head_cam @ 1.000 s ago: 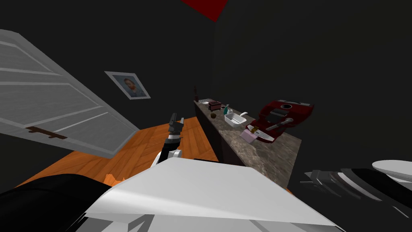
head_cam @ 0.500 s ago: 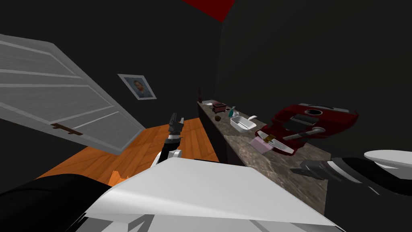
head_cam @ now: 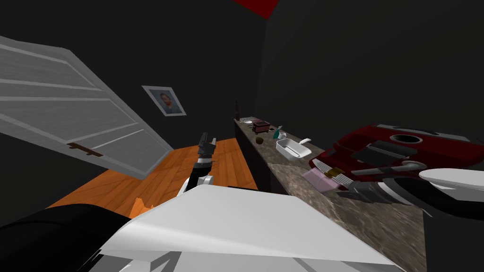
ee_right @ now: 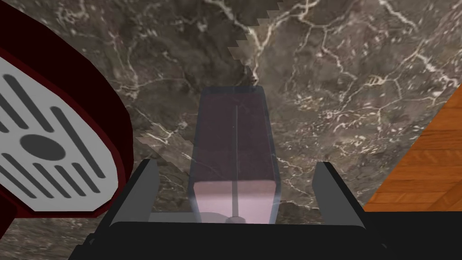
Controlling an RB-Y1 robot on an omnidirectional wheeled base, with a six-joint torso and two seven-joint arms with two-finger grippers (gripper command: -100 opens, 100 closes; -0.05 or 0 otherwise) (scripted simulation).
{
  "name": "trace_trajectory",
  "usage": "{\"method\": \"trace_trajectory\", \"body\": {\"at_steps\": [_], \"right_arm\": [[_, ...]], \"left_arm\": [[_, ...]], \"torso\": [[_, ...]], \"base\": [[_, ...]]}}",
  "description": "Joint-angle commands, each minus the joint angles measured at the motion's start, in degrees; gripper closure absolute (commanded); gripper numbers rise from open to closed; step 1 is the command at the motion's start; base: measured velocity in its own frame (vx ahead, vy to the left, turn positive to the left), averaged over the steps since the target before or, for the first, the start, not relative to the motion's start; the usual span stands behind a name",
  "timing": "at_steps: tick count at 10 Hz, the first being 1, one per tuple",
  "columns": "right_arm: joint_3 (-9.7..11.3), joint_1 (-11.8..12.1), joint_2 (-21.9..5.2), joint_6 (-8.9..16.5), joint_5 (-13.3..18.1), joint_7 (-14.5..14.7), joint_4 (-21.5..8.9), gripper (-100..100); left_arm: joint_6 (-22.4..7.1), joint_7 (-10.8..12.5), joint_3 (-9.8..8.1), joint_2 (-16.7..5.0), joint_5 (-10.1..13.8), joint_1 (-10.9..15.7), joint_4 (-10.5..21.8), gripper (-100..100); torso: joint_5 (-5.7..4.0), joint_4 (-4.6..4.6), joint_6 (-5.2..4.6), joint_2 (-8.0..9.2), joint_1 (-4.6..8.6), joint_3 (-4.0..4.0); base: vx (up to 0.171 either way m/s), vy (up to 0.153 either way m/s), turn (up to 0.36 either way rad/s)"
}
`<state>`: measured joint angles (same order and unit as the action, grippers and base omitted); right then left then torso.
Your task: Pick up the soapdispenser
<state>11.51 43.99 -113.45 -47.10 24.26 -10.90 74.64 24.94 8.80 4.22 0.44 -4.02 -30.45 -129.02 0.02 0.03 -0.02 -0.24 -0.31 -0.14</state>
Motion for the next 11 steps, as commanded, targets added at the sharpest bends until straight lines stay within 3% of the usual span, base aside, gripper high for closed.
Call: {"method": "trace_trajectory", "body": {"at_steps": [1,2,3,6,11], "right_arm": [[0.0,0.0,0.0,0.0,0.0,0.0,0.0,-100],[-0.1,0.0,0.0,0.0,0.1,-0.1,0.0,0],[-0.5,0.2,0.7,0.5,1.0,-2.1,0.0,-100],[-1.2,0.5,2.1,1.4,2.9,-6.1,0.0,-100],[-2.0,0.9,3.5,2.4,4.8,-10.1,0.0,-100]], "left_arm": [[0.0,0.0,0.00,0.0,0.0,0.0,0.0,0],[0.0,0.0,0.00,0.0,0.0,0.0,0.0,0],[0.0,0.0,0.00,0.0,0.0,0.0,0.0,0],[0.0,0.0,0.00,0.0,0.0,0.0,0.0,0],[0.0,0.0,0.00,0.0,0.0,0.0,0.0,0]], "torso": [[0.00,0.00,0.00,0.00,0.00,0.00],[-0.02,-0.03,-0.01,0.12,0.05,0.07],[-0.02,-0.05,-0.01,0.16,0.07,0.10],[-0.07,-0.16,-0.05,0.61,0.25,0.37],[-0.05,-0.13,0.01,0.54,0.20,0.32]], "base": [[0.000,0.000,0.000],[0.000,0.000,0.000],[-0.050,-0.029,0.183],[-0.123,-0.046,0.237],[-0.089,-0.026,0.145]]}}
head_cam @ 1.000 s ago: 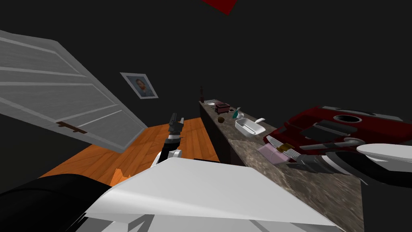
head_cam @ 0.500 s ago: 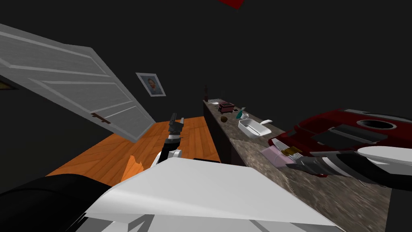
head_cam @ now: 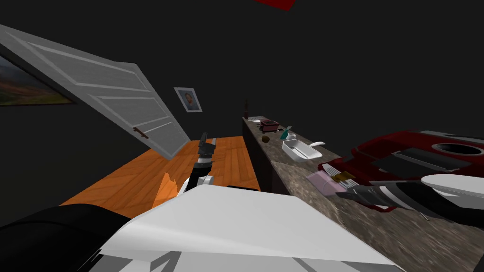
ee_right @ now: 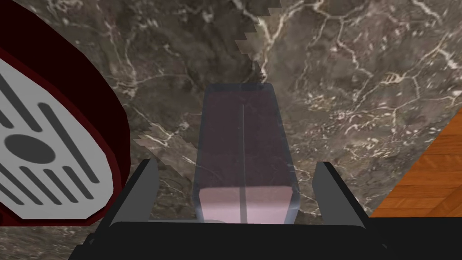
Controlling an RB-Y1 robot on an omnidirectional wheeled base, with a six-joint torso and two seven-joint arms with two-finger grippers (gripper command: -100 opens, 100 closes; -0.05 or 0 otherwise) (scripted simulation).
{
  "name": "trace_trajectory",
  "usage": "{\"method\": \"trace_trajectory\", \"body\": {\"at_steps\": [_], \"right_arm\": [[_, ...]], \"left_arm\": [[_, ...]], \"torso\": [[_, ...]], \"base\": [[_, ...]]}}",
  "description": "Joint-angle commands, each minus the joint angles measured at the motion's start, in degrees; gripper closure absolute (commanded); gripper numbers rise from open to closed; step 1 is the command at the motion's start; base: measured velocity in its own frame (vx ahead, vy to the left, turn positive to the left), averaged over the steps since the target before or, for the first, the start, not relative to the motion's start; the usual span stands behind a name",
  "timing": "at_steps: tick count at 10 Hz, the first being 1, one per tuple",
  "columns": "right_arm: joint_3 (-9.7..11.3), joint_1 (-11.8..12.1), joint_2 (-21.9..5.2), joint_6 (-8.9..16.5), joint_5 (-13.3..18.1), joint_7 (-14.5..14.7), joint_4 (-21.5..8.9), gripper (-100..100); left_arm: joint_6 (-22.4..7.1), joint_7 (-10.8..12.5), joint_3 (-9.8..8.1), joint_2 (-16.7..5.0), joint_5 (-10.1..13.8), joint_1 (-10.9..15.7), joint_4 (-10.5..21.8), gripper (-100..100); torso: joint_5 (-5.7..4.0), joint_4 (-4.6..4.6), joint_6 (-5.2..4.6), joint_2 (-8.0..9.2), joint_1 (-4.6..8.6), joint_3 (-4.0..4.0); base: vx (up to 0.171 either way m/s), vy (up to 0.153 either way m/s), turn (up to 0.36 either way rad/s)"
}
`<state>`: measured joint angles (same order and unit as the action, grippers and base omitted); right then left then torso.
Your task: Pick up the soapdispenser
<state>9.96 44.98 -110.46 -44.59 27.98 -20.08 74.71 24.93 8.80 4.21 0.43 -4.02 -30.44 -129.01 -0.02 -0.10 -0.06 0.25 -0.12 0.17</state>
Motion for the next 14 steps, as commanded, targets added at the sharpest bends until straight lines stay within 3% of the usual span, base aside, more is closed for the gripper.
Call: {"method": "trace_trajectory", "body": {"at_steps": [1,5,7,8,12,13,14], "right_arm": [[-0.9,0.1,1.2,0.4,2.0,-2.9,-0.1,-100],[-2.4,0.7,4.0,2.3,5.8,-10.9,0.0,-100],[-2.5,1.1,3.7,2.4,5.1,-10.1,0.0,-100],[-2.5,1.1,3.7,2.4,5.2,-10.3,0.0,100],[-2.5,1.1,3.8,2.4,5.2,-10.3,0.0,100],[-2.5,1.1,3.8,2.4,5.2,-10.3,0.0,0],[-2.0,0.6,3.3,1.9,4.8,-8.9,0.0,100]], "left_arm": [[0.0,0.0,0.00,0.0,0.0,0.0,0.0,0],[0.0,0.0,0.00,0.0,0.0,0.0,0.0,0],[0.0,0.0,-0.01,0.0,0.0,0.0,0.0,0],[0.0,0.0,-0.01,0.0,0.0,0.0,0.0,0],[0.0,0.0,-0.01,0.0,0.0,0.0,0.0,0],[0.0,0.0,-0.01,0.0,0.0,0.0,0.0,0],[0.0,0.0,-0.01,0.0,0.0,0.0,0.0,0]], "torso": [[0.00,0.00,0.00,0.00,0.00,0.00],[-0.01,-0.07,0.02,0.32,0.05,0.18],[-0.03,-0.06,-0.06,0.19,0.12,0.12],[-0.02,0.00,-0.04,-0.06,0.08,-0.02],[0.00,0.09,-0.02,-0.35,0.06,-0.21],[0.01,0.09,-0.02,-0.36,0.05,-0.21],[0.00,0.09,-0.02,-0.36,0.05,-0.21]], "base": [[-0.089,-0.040,0.223],[-0.173,-0.030,0.327],[-0.076,-0.019,0.049],[-0.009,-0.002,0.000],[0.000,0.000,0.000],[0.000,0.000,0.000],[0.102,0.014,-0.266]]}}
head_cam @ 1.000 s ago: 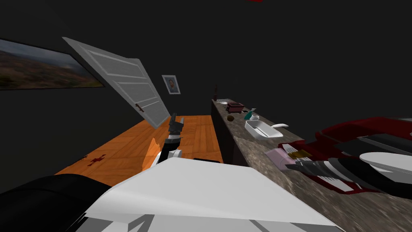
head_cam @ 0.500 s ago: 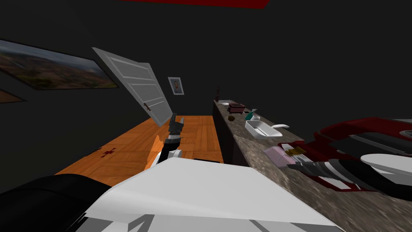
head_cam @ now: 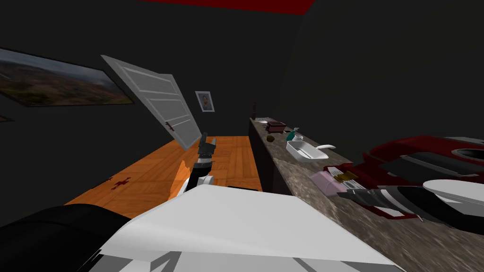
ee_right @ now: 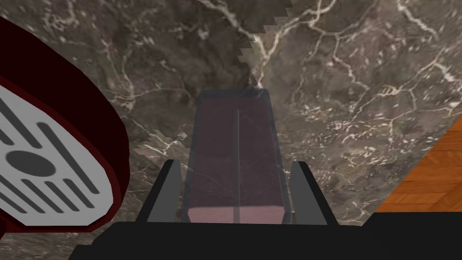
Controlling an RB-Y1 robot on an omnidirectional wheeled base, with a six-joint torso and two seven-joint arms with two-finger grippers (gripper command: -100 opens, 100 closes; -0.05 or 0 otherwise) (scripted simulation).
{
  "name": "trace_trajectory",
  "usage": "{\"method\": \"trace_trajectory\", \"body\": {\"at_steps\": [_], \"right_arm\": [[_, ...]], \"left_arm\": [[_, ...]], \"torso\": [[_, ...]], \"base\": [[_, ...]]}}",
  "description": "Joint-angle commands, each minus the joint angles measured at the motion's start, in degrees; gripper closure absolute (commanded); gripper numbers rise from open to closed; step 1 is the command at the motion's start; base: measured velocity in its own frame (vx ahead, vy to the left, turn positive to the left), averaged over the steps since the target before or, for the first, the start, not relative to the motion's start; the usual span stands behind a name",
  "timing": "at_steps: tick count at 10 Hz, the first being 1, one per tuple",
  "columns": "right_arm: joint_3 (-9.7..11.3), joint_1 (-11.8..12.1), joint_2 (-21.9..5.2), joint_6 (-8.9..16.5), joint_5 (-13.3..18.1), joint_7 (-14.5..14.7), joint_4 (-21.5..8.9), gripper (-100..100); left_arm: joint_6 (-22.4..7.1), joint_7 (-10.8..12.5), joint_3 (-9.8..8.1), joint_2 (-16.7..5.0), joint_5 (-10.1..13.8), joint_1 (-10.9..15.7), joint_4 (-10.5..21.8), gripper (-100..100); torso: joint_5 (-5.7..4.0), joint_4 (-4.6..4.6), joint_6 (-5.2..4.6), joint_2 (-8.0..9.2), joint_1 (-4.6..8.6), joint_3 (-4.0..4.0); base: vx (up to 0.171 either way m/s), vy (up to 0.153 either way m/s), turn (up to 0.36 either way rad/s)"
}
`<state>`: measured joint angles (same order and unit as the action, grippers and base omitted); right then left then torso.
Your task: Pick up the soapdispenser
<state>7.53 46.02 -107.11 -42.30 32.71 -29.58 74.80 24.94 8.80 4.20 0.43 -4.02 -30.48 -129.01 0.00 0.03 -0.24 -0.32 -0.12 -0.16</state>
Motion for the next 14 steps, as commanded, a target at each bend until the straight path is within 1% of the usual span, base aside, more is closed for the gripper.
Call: {"method": "trace_trajectory", "body": {"at_steps": [1,3,4,5,6,8,9,10,12,13,14], "right_arm": [[0.8,-0.6,-0.8,-0.9,-0.8,2.6,-0.1,100],[1.6,-1.0,-2.1,-1.9,-2.7,6.3,-0.1,100],[1.6,-1.0,-2.1,-1.9,-2.7,6.6,-0.1,100],[2.0,-1.2,-2.8,-2.4,-3.7,8.4,-0.1,100],[2.0,-1.2,-2.8,-2.4,-3.7,8.6,-0.1,100],[2.7,-1.5,-4.2,-3.4,-5.5,12.2,-0.2,100],[2.7,-1.5,-4.2,-3.4,-5.5,12.6,-0.2,100],[3.1,-1.7,-4.9,-3.9,-6.5,14.6,-0.2,100],[3.9,-2.0,-6.3,-4.8,-8.4,18.6,-0.2,100],[3.4,-1.7,-5.9,-4.5,-7.6,17.1,-0.2,100],[3.3,-1.7,-5.8,-4.7,-7.5,17.4,-0.2,0]], "left_arm": [[0.0,0.0,0.00,0.0,0.0,0.0,0.0,0],[0.0,0.0,0.00,0.0,0.0,0.0,0.0,0],[0.0,0.0,0.00,0.0,0.0,0.0,0.0,0],[0.0,0.0,0.01,0.0,0.0,0.0,0.0,0],[0.0,0.0,0.00,0.0,0.0,0.0,0.0,0],[0.0,0.0,0.00,0.0,0.0,0.0,0.0,0],[0.0,0.0,0.00,0.0,0.0,0.0,0.0,0],[0.0,0.0,0.01,0.0,0.0,0.0,0.0,0],[0.0,0.0,0.00,0.0,0.0,0.0,0.0,0],[0.0,0.0,0.00,0.0,0.0,0.0,0.0,0],[0.0,0.0,0.01,0.0,0.0,0.0,0.0,0]], "torso": [[0.00,0.00,0.00,0.00,0.00,0.00],[0.02,0.09,0.07,-0.34,-0.09,-0.21],[0.04,0.10,0.14,-0.42,-0.15,-0.25],[0.03,0.08,0.26,-0.34,-0.15,-0.22],[0.05,0.05,0.20,-0.27,-0.07,-0.16],[0.05,0.01,0.16,-0.11,-0.02,-0.07],[0.07,0.02,0.09,-0.15,-0.04,-0.09],[0.05,0.03,0.22,-0.15,-0.11,-0.10],[0.11,0.03,0.14,-0.23,-0.22,-0.13],[0.13,0.03,0.15,-0.26,-0.23,-0.15],[0.10,0.01,0.27,-0.10,-0.13,-0.07]], "base": [[0.175,0.018,-0.398],[0.181,0.044,-0.301],[0.129,0.047,-0.110],[0.111,0.021,-0.171],[0.079,0.010,-0.117],[0.111,0.018,-0.268],[0.109,0.043,-0.153],[0.118,0.042,-0.165],[0.153,0.063,-0.335],[0.068,0.032,-0.074],[0.009,0.007,0.012]]}}
